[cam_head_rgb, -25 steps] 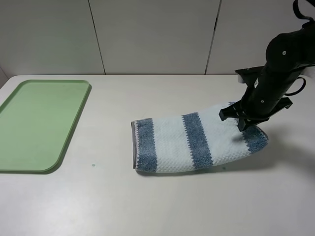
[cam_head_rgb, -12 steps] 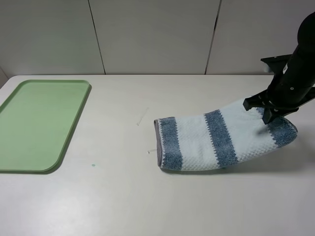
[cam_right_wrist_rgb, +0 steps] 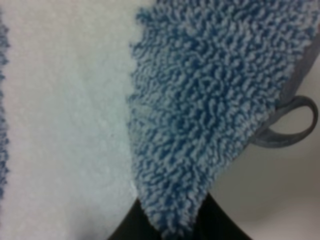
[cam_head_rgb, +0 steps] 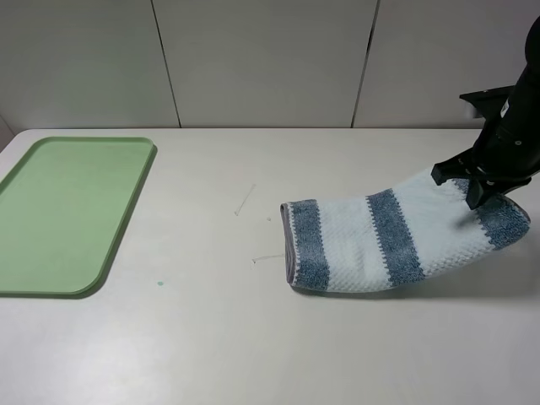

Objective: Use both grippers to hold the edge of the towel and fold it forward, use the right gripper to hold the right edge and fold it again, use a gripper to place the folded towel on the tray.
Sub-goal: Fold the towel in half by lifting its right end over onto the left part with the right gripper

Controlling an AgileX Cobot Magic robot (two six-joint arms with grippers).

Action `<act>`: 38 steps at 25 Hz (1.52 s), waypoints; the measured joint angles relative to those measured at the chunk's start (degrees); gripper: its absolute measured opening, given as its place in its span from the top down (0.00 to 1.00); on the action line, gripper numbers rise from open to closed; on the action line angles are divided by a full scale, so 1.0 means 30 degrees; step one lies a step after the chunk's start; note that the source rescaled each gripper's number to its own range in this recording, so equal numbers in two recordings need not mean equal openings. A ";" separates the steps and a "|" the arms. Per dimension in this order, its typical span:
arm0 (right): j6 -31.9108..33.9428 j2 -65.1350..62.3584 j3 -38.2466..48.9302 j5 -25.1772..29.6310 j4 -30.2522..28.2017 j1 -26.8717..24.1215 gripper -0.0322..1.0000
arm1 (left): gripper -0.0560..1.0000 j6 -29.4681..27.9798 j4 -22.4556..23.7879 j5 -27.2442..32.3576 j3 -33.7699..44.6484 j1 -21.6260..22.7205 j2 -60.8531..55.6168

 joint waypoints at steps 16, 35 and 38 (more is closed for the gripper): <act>-0.0566 0.0000 0.0000 -0.0565 0.2787 0.2302 0.91 | 0.06 0.0000 0.0000 0.0000 0.0000 0.0000 0.0000; 0.1813 0.0000 -0.1441 -0.0411 0.2800 0.5801 0.91 | 0.06 0.0000 0.0000 0.0000 0.0000 0.0000 0.0000; 0.2108 0.0000 -0.2001 -0.0214 0.2713 0.6228 0.91 | 0.06 0.0000 0.0000 0.0000 0.0000 0.0000 0.0000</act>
